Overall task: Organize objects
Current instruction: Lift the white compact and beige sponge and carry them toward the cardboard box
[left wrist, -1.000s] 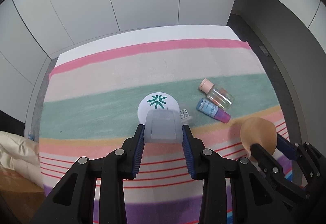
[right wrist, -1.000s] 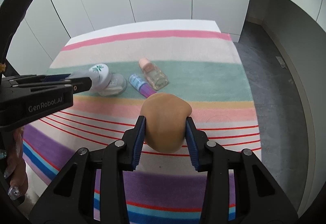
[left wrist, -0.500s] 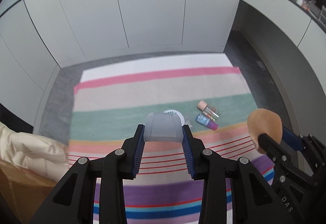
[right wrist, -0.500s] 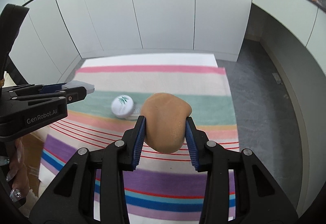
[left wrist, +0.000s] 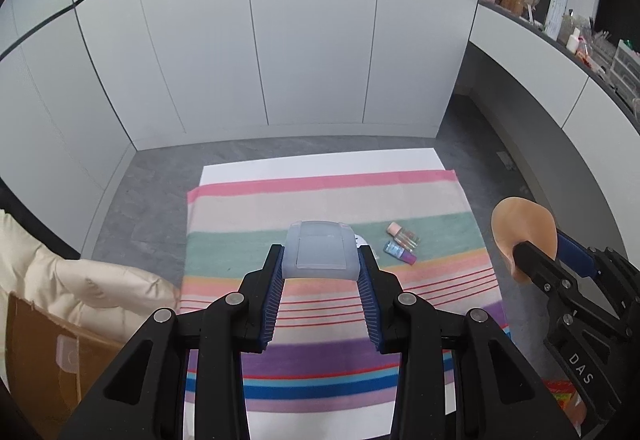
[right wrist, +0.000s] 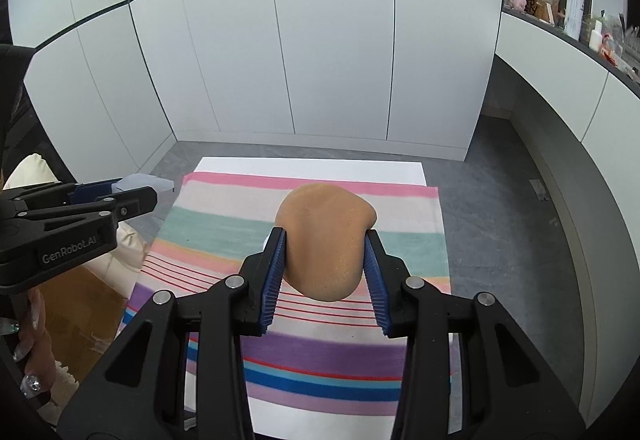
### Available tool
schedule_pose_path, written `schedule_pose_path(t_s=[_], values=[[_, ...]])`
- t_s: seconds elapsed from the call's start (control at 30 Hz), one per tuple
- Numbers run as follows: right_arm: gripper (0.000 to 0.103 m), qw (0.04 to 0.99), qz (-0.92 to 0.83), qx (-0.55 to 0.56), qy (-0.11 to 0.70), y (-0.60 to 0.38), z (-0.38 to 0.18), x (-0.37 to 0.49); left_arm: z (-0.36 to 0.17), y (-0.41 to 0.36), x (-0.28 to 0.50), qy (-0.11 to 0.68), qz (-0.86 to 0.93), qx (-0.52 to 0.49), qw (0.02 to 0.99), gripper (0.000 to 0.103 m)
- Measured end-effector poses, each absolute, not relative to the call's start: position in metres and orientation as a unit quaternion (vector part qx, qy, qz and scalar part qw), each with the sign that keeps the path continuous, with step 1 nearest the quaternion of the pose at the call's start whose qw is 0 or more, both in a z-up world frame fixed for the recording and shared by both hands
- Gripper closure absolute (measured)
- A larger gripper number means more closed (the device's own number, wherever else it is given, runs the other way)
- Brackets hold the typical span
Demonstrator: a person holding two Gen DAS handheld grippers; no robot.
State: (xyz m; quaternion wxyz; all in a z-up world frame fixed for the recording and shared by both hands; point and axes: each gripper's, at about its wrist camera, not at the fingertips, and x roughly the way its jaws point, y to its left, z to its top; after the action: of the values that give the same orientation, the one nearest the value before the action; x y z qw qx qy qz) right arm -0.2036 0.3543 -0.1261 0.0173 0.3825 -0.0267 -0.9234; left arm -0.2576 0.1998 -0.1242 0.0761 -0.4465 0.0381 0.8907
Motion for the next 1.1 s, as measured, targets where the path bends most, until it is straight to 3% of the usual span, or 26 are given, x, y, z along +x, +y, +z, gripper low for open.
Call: schedule_pose_path(t_s=[0.47,1.1], values=[[0.063,0.013,-0.922,0.386,-0.029,0.355,-0.106,-0.175,-0.106,0.191,-0.219,0.038,0.891,-0.447,0.066,0.066],[0.063,0.013,-0.917,0.397,-0.036,0.358,-0.099,-0.063,-0.086,0.17,-0.106,0.028,0.889,-0.454,0.058,0.066]])
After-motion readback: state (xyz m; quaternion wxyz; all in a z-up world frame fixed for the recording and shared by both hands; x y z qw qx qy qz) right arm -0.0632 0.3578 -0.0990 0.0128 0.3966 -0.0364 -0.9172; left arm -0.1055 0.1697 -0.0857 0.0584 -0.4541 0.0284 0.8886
